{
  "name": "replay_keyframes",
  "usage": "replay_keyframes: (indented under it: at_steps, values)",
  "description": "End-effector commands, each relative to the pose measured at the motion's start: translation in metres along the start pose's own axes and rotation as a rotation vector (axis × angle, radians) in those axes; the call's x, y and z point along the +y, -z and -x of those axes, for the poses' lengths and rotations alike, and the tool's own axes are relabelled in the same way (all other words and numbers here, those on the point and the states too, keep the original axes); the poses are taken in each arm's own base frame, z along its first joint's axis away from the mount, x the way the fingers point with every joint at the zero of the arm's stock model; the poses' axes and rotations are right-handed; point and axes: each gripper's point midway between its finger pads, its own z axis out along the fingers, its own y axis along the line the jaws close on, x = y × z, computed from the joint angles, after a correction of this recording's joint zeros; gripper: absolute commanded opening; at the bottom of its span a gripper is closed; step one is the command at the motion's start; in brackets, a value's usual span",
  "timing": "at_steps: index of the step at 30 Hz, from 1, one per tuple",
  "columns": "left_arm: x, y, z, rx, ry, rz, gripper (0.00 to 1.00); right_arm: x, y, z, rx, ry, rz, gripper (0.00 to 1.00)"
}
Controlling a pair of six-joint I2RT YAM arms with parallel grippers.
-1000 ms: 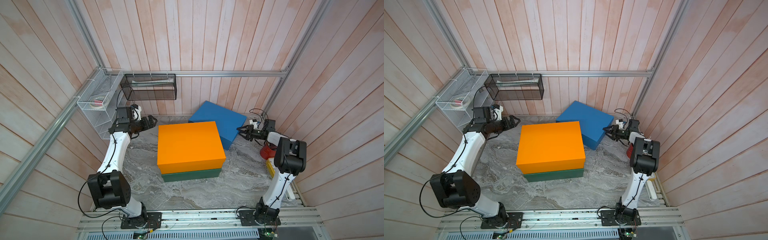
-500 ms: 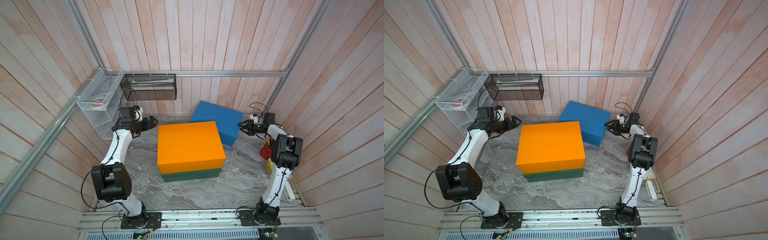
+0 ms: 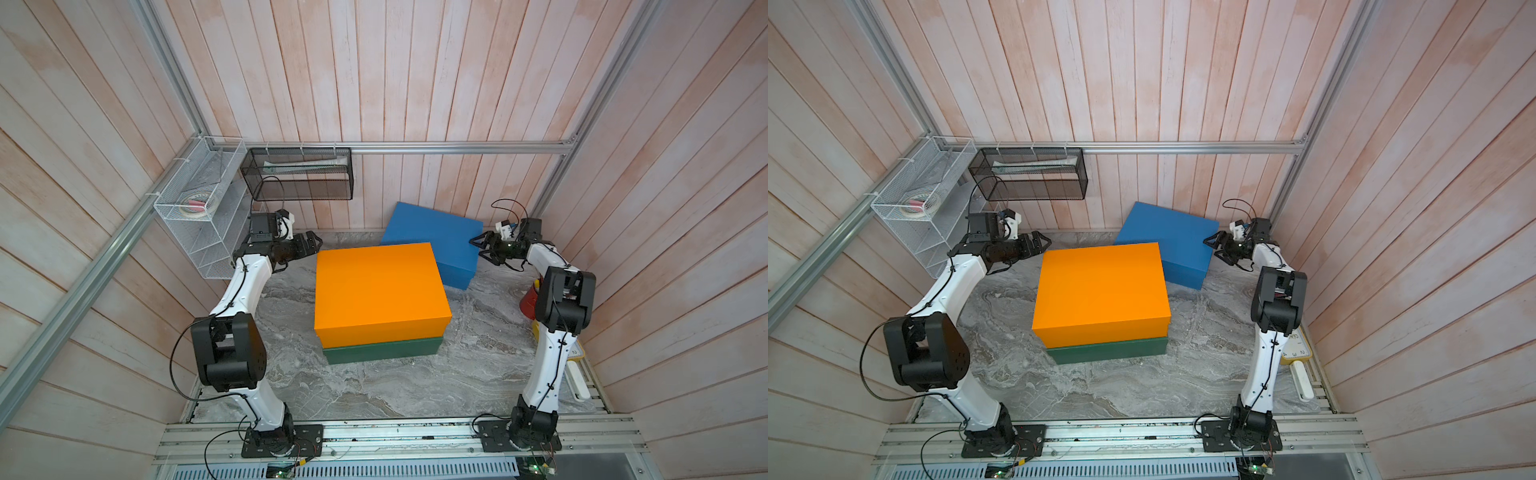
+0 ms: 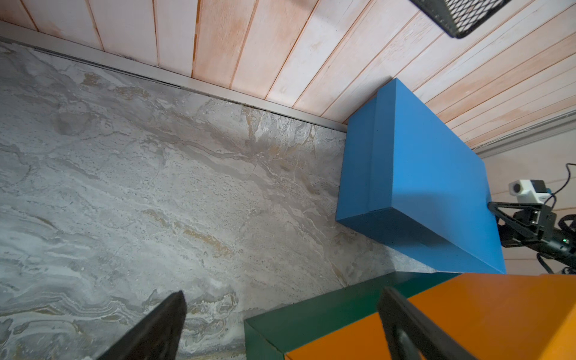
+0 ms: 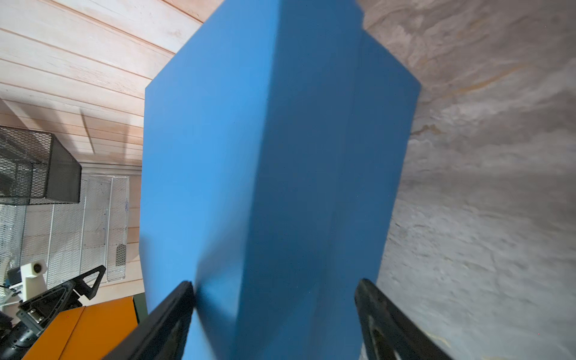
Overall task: Stack the shoeboxes
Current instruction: Pick up the shoebox from the center of the board.
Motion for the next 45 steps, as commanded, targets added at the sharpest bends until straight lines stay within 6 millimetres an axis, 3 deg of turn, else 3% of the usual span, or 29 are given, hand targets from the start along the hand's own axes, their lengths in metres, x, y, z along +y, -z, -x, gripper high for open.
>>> replay_keyframes:
  at_steps: [1, 11, 15, 17, 19, 25, 37, 40, 42, 45]
  values:
    - [-0.006, -0.006, 0.014, -0.030, -0.046, -0.031, 1.00, -0.003, -0.021, 0.007, -0.015, 0.017, -0.040, 0.86]
    - [-0.006, -0.027, 0.013, -0.021, -0.049, -0.072, 1.00, -0.004, -0.060, 0.026, 0.023, 0.126, -0.159, 0.88]
    - [-0.005, -0.032, 0.013, -0.020, -0.059, -0.078, 1.00, -0.003, -0.073, 0.023, 0.035, 0.163, -0.169, 0.86]
    - [-0.003, -0.033, 0.013, -0.022, -0.062, -0.074, 1.00, 0.007, -0.076, 0.023, 0.038, 0.198, -0.149, 0.84]
    - [-0.003, -0.036, 0.012, -0.022, -0.064, -0.077, 1.00, 0.002, -0.090, 0.011, 0.073, 0.211, -0.138, 0.82]
    - [-0.003, -0.045, 0.008, -0.029, -0.069, -0.116, 1.00, 0.024, -0.113, -0.011, 0.127, 0.255, -0.061, 0.81]
    - [-0.004, -0.074, 0.004, -0.017, -0.006, -0.195, 1.00, 0.073, -0.141, -0.032, 0.133, 0.199, 0.009, 0.82]
    - [-0.005, -0.080, 0.006, -0.024, 0.026, -0.219, 1.00, 0.075, -0.151, -0.042, 0.140, 0.169, 0.032, 0.83]
    - [-0.005, -0.084, 0.007, -0.031, 0.043, -0.223, 1.00, 0.091, -0.143, -0.037, 0.119, 0.173, 0.068, 0.84]
    - [-0.005, -0.089, 0.009, -0.039, 0.055, -0.239, 1.00, 0.095, -0.140, -0.035, 0.106, 0.188, 0.069, 0.87]
